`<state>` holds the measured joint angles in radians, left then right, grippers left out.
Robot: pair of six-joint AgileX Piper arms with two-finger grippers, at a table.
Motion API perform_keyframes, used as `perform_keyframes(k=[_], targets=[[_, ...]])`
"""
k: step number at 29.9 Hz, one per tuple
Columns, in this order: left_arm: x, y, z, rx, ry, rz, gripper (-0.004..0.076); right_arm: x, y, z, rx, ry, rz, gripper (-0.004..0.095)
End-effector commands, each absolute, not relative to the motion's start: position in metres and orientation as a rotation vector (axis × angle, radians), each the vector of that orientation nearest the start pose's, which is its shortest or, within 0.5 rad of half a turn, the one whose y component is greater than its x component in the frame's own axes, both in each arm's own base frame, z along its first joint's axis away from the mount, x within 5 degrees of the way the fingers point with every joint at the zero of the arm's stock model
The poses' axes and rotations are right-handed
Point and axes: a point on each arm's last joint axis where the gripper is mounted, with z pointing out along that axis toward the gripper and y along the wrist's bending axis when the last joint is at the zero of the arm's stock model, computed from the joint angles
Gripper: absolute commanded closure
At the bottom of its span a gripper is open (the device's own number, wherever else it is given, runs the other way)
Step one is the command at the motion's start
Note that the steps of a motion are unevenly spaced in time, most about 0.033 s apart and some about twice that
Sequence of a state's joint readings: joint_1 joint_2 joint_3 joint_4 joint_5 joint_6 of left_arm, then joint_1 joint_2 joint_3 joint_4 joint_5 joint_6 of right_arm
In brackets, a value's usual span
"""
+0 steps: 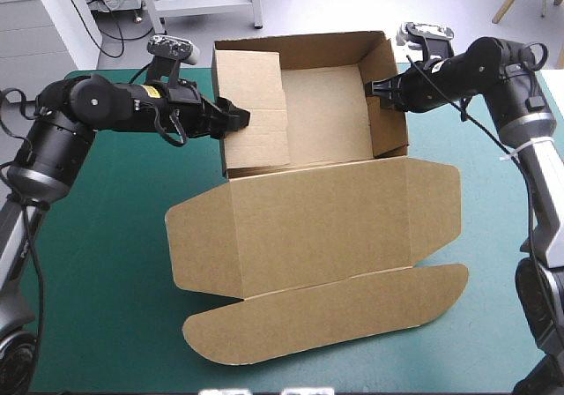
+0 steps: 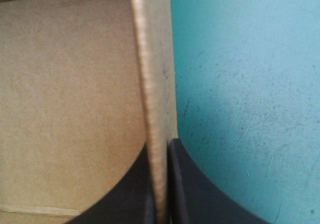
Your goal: Fold the box
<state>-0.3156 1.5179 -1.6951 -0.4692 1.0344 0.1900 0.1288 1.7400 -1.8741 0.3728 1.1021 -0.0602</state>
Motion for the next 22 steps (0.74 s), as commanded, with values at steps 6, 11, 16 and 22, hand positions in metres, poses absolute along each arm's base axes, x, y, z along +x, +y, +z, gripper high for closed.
perform_keyframes(k=[6,11,16,22], targets=[[0.319,-0.146,0.430,0.484,2.378,-0.504,0.0263,0.369,0.082,0.434,-0.058,2.285,0.611,0.0915],[0.333,-0.151,0.420,0.478,2.416,-0.489,0.0349,0.372,0.088,0.427,-0.087,2.319,0.547,0.0915],[0.341,-0.152,0.413,0.461,2.436,-0.462,0.0429,0.377,0.099,0.413,-0.131,2.371,0.461,0.0914],[0.349,-0.152,0.404,0.464,2.453,-0.418,0.0545,0.382,0.110,0.401,-0.155,2.400,0.413,0.0911]])
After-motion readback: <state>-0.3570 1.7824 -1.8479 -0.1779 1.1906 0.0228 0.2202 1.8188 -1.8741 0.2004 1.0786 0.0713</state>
